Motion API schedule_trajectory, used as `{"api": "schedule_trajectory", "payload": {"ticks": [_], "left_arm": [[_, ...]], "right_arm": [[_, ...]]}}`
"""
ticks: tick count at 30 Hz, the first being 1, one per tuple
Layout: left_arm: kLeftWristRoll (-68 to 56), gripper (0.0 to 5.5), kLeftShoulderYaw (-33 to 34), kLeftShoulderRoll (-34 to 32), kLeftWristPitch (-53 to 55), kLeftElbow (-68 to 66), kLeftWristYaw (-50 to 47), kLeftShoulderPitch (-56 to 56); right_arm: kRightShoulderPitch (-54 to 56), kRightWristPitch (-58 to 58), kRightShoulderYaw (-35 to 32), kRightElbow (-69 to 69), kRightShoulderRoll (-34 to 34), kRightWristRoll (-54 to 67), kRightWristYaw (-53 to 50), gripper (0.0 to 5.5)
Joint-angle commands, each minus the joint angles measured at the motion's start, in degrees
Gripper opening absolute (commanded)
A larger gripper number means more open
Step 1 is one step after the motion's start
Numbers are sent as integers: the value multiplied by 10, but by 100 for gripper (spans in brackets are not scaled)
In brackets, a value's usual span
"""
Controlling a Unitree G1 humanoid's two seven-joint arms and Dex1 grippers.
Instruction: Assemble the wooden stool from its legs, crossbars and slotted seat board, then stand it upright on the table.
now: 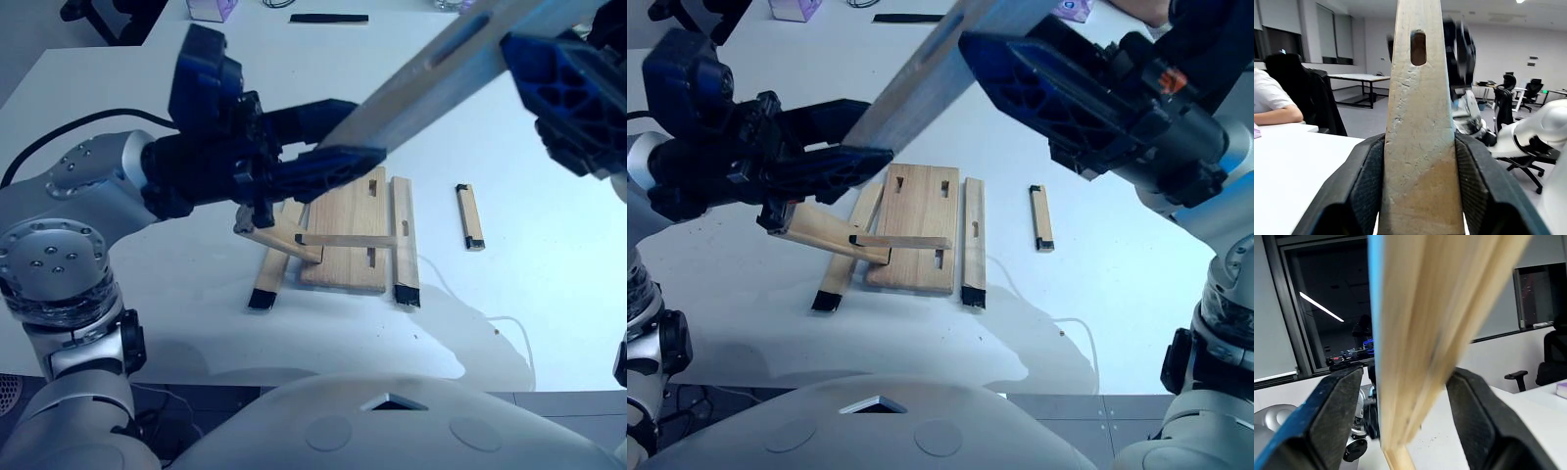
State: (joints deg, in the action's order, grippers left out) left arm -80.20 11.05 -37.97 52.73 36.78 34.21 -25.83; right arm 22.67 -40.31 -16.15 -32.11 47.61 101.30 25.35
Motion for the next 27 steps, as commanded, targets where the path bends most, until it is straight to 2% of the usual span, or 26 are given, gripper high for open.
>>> {"api": "schedule_trajectory", "payload": {"ticks": [1, 6, 12, 20, 23, 24, 27], "left_arm": [[-13, 201, -10, -14, -4, 1, 5, -2], [-64, 201, -5, -27, 3, -19, 1, -10], [-68, 201, -10, -52, 11, -45, 29, -3], [-40, 201, -25, -63, 11, -55, 68, 8], [-20, 201, -33, -58, 8, -66, 53, 3], [-12, 230, -35, -56, 6, -70, 51, 1], [-17, 270, -31, -47, 0, -81, 44, -12]], "right_arm": [[34, -19, 23, 1, 7, -36, 27, 299], [18, -33, 34, -9, 18, -108, 81, 299], [11, -44, 25, -5, 25, -137, 139, 219], [15, -45, 25, -3, 19, -135, 155, 206], [20, -41, 25, -1, 12, -139, 145, 206], [21, -37, 23, 0, 9, -145, 140, 206], [26, -27, 12, 15, 4, -171, 131, 204]]}}
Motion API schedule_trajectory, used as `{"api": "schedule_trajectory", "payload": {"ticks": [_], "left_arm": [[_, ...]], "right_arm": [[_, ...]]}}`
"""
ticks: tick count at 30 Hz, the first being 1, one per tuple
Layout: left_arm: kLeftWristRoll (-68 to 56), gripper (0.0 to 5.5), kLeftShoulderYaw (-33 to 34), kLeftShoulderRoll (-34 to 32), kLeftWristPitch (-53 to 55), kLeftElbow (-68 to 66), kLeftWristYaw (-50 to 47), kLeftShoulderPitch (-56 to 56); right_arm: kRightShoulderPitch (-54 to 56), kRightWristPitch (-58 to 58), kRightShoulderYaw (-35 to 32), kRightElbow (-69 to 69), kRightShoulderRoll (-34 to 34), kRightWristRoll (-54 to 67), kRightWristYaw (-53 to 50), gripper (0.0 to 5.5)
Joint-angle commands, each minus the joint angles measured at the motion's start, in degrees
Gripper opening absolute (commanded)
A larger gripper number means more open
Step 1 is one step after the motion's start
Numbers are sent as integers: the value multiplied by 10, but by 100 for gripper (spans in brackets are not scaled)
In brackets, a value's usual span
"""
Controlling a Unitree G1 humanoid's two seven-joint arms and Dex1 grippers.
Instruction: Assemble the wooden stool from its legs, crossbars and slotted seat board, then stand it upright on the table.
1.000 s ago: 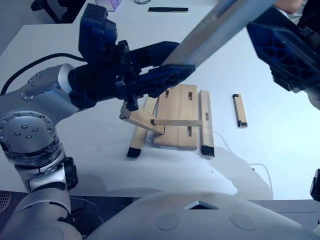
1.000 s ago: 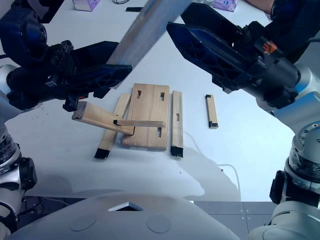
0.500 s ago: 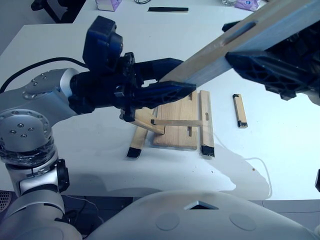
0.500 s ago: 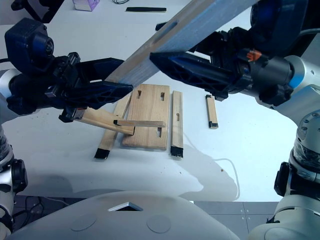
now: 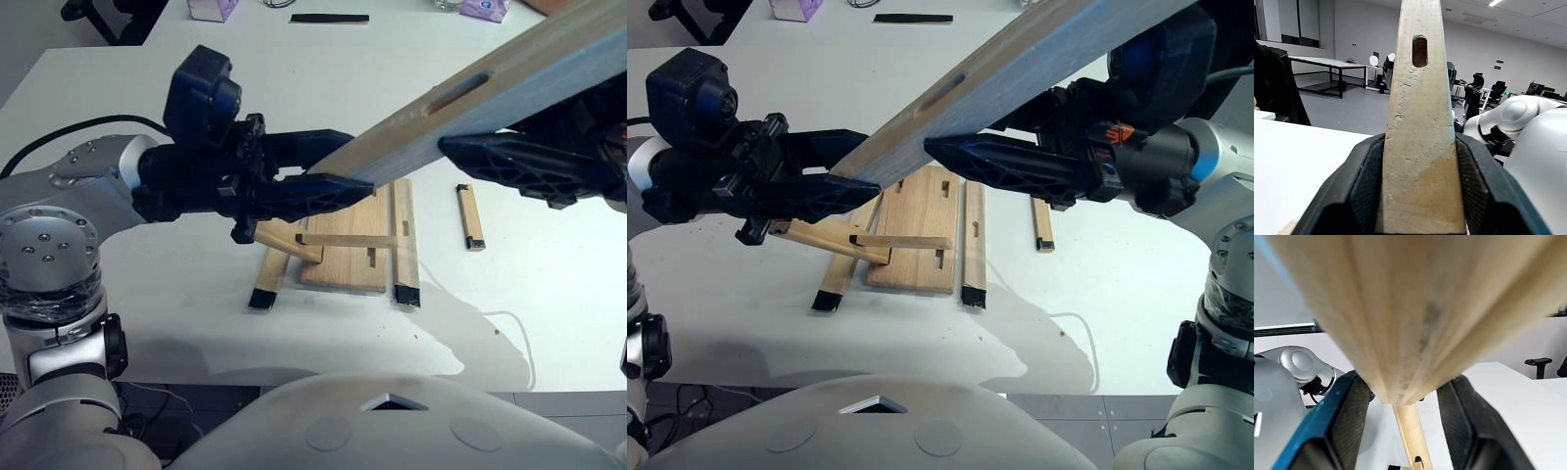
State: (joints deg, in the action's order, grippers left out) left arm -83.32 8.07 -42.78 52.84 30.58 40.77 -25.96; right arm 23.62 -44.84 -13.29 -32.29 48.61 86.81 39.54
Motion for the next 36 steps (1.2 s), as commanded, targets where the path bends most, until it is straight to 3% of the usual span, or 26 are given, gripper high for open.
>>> {"api": "schedule_trajectory", "payload": {"ticks": [1, 5, 9, 14, 17, 21, 36], "left_arm": [[1, 292, 4, 9, -5, -32, -41, -22], [-95, 297, 51, 13, -13, -88, -76, -67], [72, 297, 57, -51, -47, -117, -10, -24], [378, 297, -2, -158, -241, -177, 162, 190], [482, 297, -35, -183, -348, -181, 240, 302], [491, 297, -52, -159, -367, -116, 279, 378], [531, 297, -74, -99, -351, -90, 257, 353]], "right_arm": [[17, 21, -20, 21, -5, -39, -11, 204], [-3, 53, -21, 38, 15, -155, 24, 204], [-47, 122, -15, 57, 42, -307, 79, 202], [-190, 263, 28, 67, 77, -504, 186, 202], [-229, 277, 41, 56, 72, -526, 212, 202], [-246, 276, 64, 38, 59, -530, 235, 202], [-265, 268, 120, 37, 39, -550, 266, 201]]}}
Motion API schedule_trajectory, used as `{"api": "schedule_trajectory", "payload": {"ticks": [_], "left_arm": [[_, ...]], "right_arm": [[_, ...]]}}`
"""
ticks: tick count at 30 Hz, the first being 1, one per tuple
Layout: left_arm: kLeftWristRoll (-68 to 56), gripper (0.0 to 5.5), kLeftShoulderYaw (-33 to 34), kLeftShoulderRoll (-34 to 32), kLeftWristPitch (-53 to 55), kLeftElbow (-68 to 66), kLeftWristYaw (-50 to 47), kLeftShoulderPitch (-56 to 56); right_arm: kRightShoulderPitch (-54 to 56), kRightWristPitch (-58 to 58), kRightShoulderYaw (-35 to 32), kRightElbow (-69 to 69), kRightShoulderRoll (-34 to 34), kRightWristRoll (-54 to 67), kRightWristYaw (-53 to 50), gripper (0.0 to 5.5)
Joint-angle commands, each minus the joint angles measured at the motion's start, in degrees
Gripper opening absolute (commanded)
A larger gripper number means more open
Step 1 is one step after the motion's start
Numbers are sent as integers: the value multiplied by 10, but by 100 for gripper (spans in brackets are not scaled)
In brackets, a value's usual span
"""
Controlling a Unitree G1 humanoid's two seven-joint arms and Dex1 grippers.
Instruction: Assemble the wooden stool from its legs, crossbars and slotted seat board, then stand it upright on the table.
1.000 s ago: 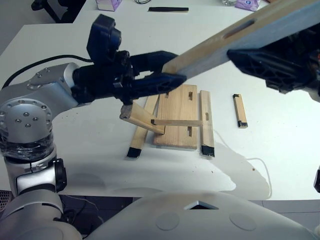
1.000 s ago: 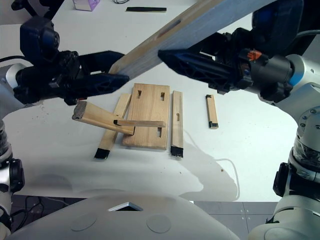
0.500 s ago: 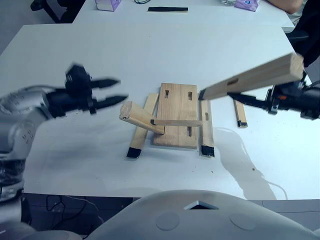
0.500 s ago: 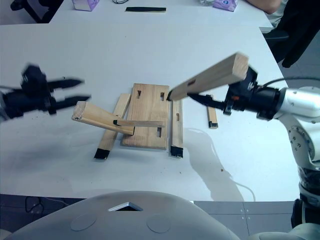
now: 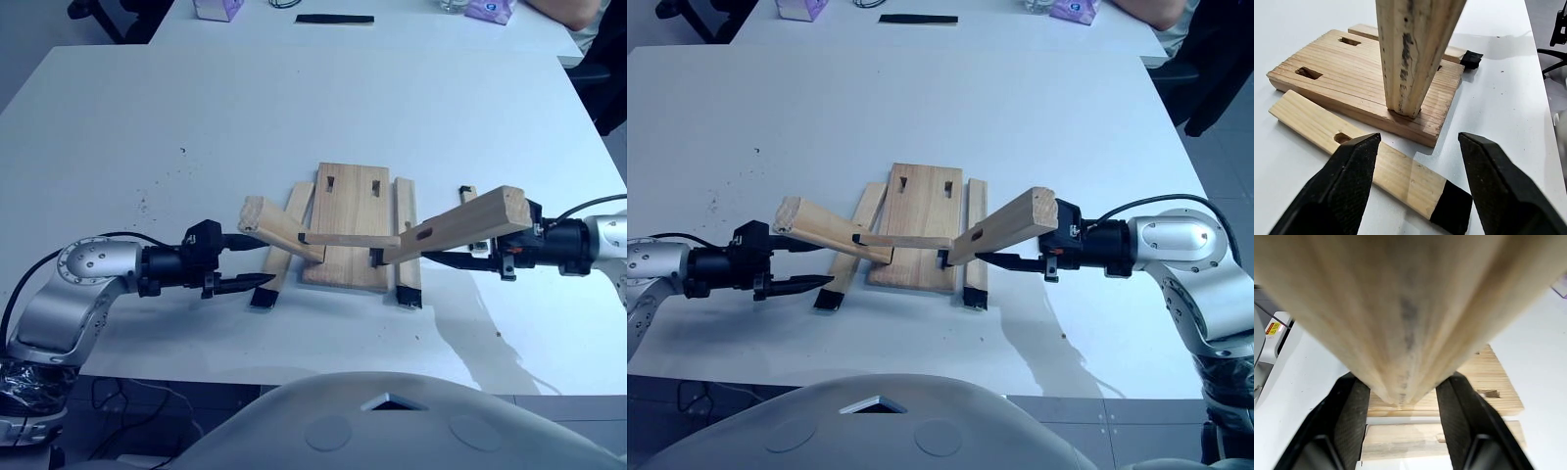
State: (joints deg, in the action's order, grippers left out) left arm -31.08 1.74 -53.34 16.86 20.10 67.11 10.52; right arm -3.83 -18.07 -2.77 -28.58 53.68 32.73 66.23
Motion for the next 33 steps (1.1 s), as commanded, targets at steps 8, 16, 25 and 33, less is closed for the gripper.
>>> {"api": "schedule_trajectory", "payload": {"ticks": [8, 16, 25, 33], "left_arm": [[13, 297, -25, 25, 25, 32, -20, -29], [13, 297, -32, 48, 40, 39, -43, -56], [23, 297, -59, 76, 60, 51, -68, -86], [31, 297, -65, 80, 55, 59, -71, -76]], "right_arm": [[45, 11, 37, 39, -23, -29, 12, 200], [39, 21, 73, 57, -10, -50, 51, 200], [58, 9, 113, 51, -15, -49, 55, 200], [100, -15, 153, 85, -20, -64, 62, 200]]}}
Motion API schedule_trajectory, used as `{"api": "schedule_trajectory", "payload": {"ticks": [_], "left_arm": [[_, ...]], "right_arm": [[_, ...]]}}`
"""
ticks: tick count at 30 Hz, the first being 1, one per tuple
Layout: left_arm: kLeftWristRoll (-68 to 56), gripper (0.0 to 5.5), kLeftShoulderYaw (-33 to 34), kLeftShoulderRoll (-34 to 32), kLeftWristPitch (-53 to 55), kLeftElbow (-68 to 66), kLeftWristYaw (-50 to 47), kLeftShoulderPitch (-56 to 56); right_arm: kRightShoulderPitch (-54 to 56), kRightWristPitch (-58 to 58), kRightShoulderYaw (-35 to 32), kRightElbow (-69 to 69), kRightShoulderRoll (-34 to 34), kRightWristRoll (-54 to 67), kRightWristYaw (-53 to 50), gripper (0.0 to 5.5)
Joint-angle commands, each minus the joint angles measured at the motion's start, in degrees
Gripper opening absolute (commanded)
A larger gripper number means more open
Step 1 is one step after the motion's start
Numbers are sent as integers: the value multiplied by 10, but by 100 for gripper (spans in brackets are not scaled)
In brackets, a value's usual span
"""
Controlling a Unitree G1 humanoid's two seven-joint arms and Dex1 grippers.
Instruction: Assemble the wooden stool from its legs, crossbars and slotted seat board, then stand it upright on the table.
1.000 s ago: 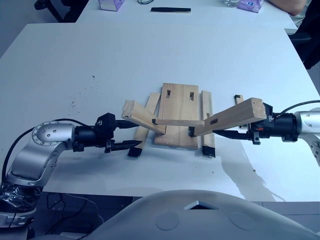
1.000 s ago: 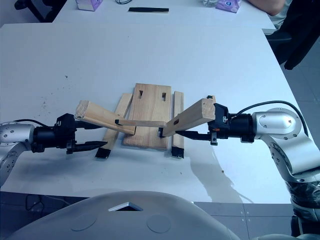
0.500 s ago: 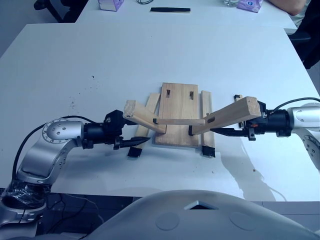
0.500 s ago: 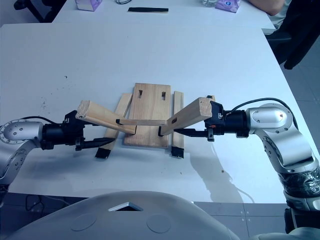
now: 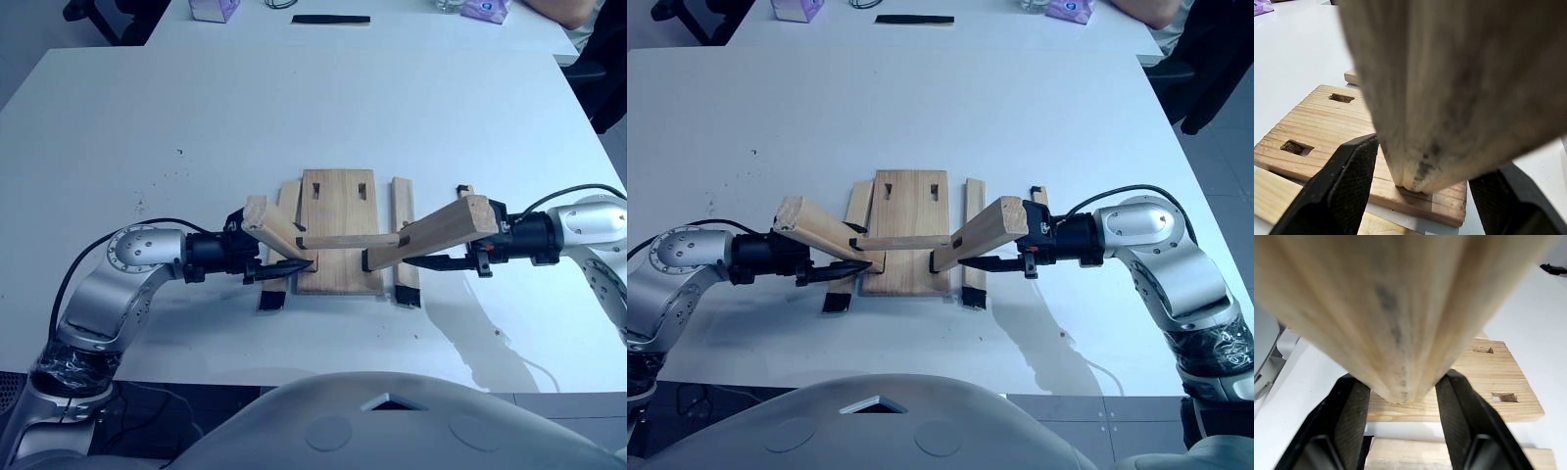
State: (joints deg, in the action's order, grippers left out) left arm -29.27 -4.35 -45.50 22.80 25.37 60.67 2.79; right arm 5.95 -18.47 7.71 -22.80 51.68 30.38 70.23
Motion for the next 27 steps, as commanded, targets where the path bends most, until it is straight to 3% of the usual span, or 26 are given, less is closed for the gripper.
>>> {"api": "schedule_trajectory", "payload": {"ticks": [1, 15, 27], "left_arm": [[14, 297, -8, 4, -5, 7, -7, 1], [14, 297, -23, 23, 11, 33, -26, 14], [-39, 297, 31, 4, 52, 52, -23, 18]], "right_arm": [[8, -8, 58, 32, -1, -48, 26, 200], [27, -5, 136, 34, 17, -100, 35, 200], [31, -3, 157, 61, 17, -115, 24, 200]]}}
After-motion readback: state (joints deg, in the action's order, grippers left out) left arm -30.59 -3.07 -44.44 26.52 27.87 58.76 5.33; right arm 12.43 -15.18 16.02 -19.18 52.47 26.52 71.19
